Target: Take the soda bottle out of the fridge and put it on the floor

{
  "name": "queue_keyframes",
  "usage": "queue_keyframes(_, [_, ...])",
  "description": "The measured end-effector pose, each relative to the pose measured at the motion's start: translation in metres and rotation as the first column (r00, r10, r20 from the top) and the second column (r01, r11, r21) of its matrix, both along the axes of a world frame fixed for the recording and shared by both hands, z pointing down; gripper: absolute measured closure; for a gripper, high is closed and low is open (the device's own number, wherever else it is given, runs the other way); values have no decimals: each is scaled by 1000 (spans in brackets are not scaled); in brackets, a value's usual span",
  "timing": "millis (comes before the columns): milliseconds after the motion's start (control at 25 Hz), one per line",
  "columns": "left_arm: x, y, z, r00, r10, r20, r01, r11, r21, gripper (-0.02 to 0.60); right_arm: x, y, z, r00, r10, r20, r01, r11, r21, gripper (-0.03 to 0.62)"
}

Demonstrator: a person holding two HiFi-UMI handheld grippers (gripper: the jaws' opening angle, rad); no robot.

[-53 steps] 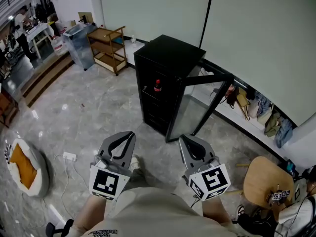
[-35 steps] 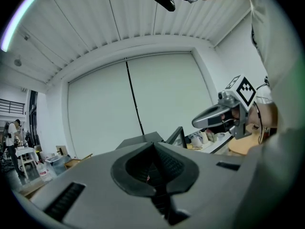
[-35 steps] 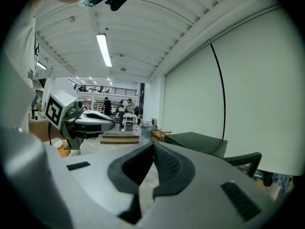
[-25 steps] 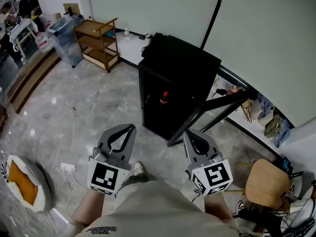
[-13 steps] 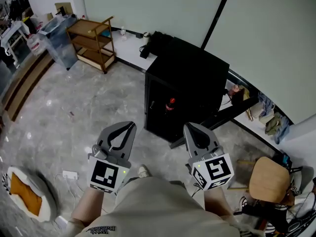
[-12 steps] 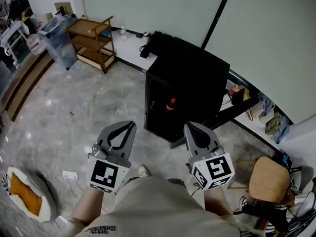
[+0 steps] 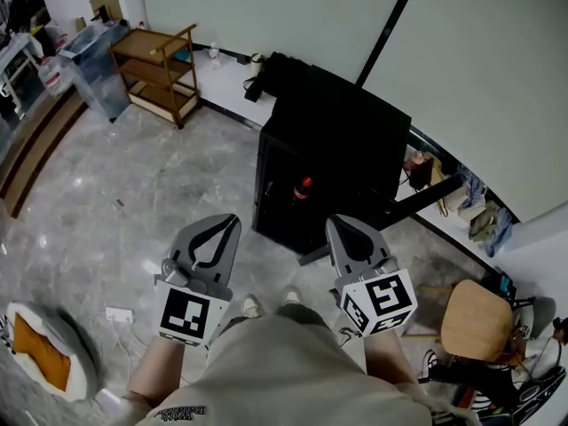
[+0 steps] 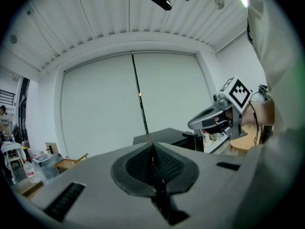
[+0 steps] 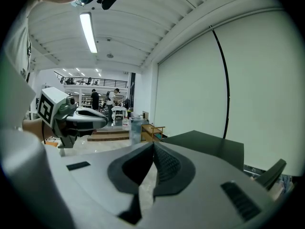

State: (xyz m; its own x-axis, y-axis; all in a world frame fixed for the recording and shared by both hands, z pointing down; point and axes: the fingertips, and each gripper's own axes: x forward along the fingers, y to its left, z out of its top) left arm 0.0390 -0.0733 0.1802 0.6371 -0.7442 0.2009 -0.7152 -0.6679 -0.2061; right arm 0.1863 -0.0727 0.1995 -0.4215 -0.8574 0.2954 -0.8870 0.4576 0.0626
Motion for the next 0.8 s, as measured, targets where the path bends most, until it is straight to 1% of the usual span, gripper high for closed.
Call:
queue_keyframes(240, [6, -9, 4, 999, -39, -23, 39, 999, -10, 574, 9, -13, 6, 1000, -12, 1, 12, 1000, 2, 599])
queue_keyframes(560, [30, -23, 21, 999, -36, 17, 36, 999, -34, 574, 29, -36, 34, 1000, -7, 27, 7, 1000, -29, 597])
queue_keyframes(680, [40, -29, 28, 999, -35, 20, 36, 998, -47, 574, 34, -44, 44, 998, 2, 64, 0, 1000, -23, 597])
queue_keyframes(800, [47, -36, 33, 998, -41, 43, 43, 998, -55, 574, 39, -55, 56, 997, 11, 72, -10, 1000, -16, 597])
